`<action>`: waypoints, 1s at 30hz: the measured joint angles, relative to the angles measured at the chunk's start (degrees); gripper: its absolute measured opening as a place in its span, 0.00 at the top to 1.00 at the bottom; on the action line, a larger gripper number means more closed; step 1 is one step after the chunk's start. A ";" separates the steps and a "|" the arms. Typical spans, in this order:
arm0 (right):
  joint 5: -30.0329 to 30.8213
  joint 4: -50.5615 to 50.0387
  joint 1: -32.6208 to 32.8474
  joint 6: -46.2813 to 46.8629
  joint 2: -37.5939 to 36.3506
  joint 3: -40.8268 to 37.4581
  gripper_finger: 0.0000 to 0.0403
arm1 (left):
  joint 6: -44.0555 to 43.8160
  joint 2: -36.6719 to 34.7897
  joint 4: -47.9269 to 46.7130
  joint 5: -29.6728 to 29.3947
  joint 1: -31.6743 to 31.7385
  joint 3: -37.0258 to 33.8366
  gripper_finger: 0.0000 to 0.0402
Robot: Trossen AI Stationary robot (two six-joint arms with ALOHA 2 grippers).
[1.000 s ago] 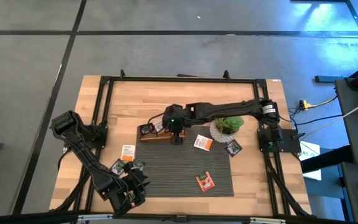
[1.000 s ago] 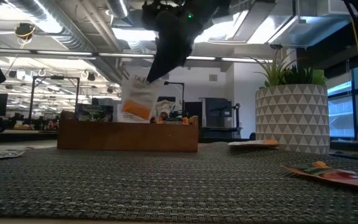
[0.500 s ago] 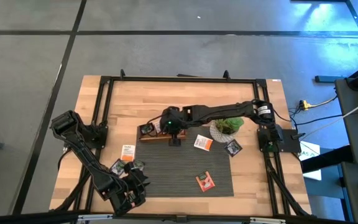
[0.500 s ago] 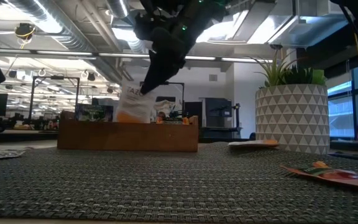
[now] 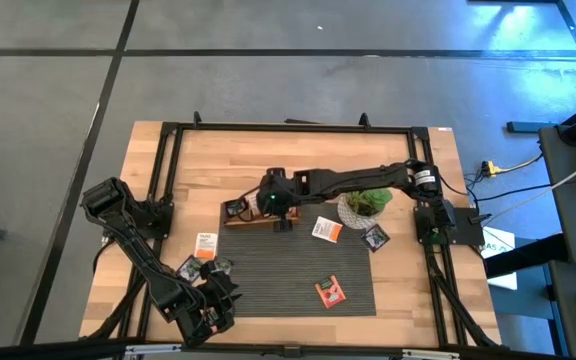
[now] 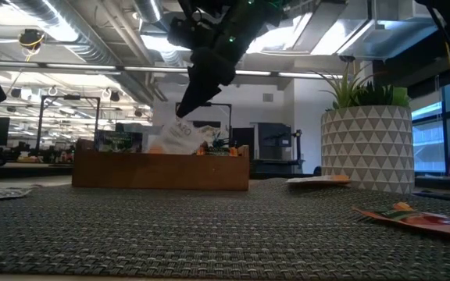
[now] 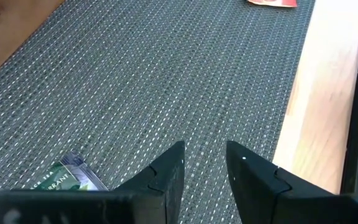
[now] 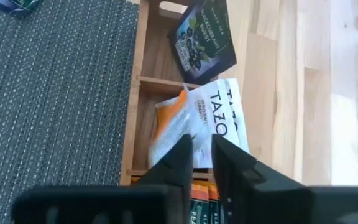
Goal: Pick & Place Tea
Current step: Put the white tea bag to the middle section of the wooden organizer, then put the orange tea bag to the right section of the wooden organizer
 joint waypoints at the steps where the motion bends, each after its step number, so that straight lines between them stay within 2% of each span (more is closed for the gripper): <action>1: 0.00 0.00 0.00 -0.01 0.00 0.00 0.81 | 0.00 0.00 0.02 -0.02 0.00 0.00 0.72; 6: 0.01 0.94 0.02 2.46 -0.06 0.34 0.70 | 0.00 0.00 0.02 -0.02 0.00 0.00 0.72; 10: 0.39 0.90 1.22 5.03 -0.46 2.54 0.66 | 0.00 0.00 0.12 -0.01 0.00 0.00 0.72; 18: -0.91 -0.77 8.93 7.99 -0.57 4.72 0.66 | 0.00 0.00 0.24 -0.02 0.00 0.00 0.72; 24: -6.24 4.10 14.11 10.80 -0.61 -0.96 0.66 | 0.00 0.00 0.23 -0.09 0.00 0.00 0.72; 30: -6.19 8.86 17.53 13.57 -0.61 -4.63 0.66 | 0.00 0.00 0.22 -0.11 0.00 0.00 0.72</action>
